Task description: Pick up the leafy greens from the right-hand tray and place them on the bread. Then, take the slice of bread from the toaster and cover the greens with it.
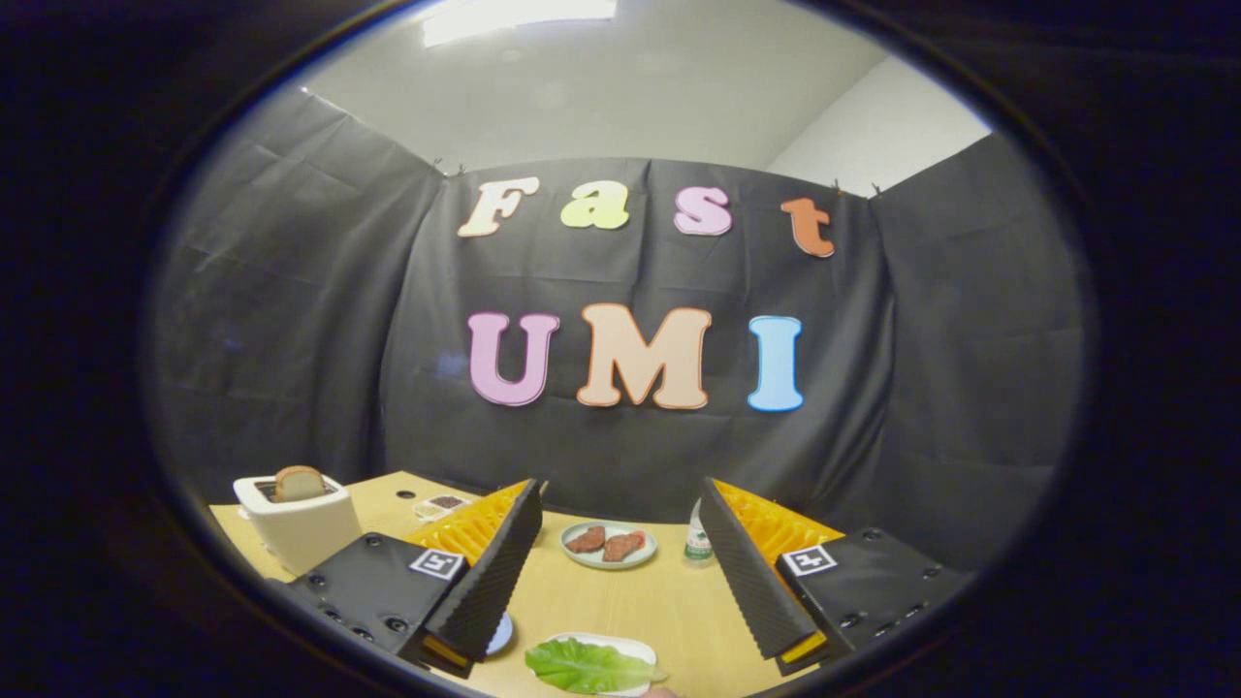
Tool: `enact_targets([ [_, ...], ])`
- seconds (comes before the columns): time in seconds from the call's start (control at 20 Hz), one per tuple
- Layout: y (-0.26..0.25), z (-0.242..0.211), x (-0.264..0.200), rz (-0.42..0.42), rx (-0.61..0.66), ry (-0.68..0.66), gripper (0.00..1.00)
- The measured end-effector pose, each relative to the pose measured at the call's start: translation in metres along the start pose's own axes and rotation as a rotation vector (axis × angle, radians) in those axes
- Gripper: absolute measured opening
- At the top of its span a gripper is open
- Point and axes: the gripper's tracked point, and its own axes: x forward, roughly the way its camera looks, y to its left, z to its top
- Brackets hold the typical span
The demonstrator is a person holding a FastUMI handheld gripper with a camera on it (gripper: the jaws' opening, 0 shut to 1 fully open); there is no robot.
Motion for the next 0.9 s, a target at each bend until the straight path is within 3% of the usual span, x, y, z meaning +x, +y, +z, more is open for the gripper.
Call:
enact_targets([
  [0.9,-0.002,-0.171,0.029,0.360,-0.159,0.429,1.00],
])
